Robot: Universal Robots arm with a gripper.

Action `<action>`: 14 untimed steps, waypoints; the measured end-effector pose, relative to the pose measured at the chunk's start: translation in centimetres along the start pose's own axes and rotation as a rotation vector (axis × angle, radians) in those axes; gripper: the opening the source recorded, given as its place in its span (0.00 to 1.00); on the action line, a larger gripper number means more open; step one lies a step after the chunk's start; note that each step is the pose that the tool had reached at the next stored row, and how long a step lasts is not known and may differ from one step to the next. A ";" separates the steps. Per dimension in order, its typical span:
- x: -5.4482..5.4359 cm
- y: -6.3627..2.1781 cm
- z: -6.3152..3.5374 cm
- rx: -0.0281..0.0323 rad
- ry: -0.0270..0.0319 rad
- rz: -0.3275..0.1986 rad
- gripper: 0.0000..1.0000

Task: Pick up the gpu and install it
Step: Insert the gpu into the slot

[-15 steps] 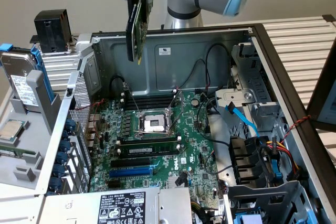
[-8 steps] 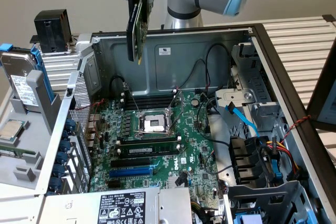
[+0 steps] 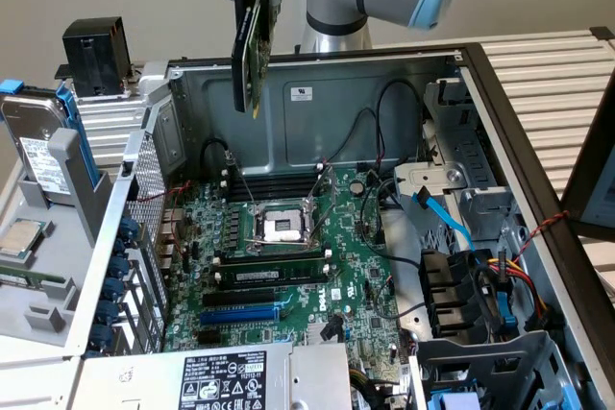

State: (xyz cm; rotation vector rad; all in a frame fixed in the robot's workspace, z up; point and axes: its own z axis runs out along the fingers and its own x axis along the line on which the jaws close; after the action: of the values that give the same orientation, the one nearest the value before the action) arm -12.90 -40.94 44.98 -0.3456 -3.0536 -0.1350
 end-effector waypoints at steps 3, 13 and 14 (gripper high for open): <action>0.0 0.01 0.01 0.0012 0.0002 -0.014 0.27; 0.0 0.01 0.00 0.0148 0.0144 -0.196 0.27; 0.0 0.01 0.01 0.0160 0.0157 -0.213 0.27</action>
State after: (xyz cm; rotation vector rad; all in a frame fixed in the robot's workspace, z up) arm -12.90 -40.94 44.97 -0.0174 -3.0659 -0.1229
